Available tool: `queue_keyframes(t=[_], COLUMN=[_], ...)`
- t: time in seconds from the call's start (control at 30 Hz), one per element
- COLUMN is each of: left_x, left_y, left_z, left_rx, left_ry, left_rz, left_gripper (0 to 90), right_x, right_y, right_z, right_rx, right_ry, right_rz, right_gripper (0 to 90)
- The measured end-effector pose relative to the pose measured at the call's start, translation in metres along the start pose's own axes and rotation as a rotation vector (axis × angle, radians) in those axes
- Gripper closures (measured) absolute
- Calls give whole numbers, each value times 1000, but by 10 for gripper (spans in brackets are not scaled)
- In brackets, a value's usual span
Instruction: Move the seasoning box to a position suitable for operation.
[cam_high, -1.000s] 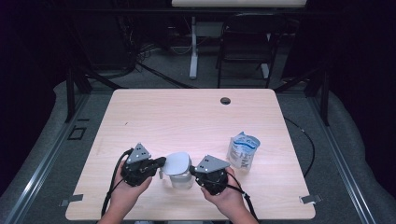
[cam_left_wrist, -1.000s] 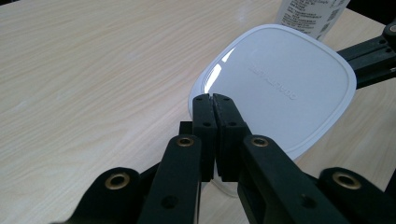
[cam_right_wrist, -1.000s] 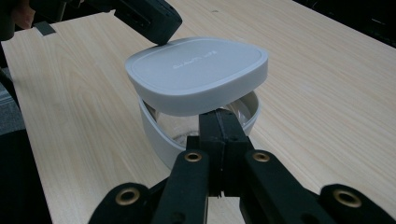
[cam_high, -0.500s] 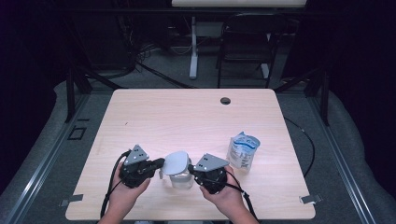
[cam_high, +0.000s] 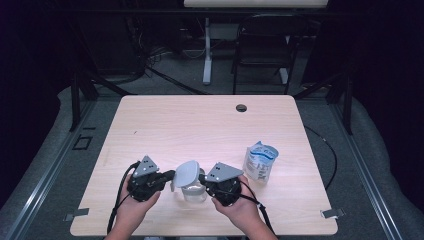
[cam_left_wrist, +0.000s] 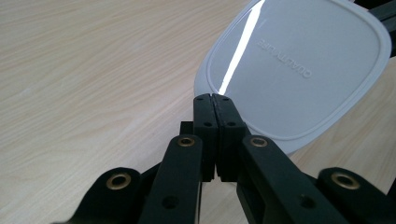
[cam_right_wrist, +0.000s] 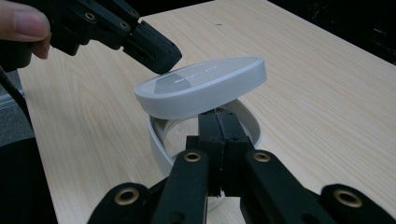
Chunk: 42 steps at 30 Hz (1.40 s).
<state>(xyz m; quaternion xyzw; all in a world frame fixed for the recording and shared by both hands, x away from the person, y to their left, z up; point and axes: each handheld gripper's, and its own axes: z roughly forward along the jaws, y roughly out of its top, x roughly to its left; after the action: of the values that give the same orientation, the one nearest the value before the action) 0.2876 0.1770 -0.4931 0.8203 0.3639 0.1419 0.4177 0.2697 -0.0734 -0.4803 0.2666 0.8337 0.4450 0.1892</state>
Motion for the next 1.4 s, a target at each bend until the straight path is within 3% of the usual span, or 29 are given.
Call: queue_keyframes(t=[0.67,1.4], left_x=[1,-1], left_y=[-2,-5], left_z=[2,5], left_rx=[11,50], left_ry=[3,27], left_rz=[2,45], left_gripper=[895,899], right_x=[4,9], right_y=[10,23], right_z=[2,5], right_rx=[-11,-33], right_ry=[10,18], right_rz=[-16,-32], right_gripper=[899,894])
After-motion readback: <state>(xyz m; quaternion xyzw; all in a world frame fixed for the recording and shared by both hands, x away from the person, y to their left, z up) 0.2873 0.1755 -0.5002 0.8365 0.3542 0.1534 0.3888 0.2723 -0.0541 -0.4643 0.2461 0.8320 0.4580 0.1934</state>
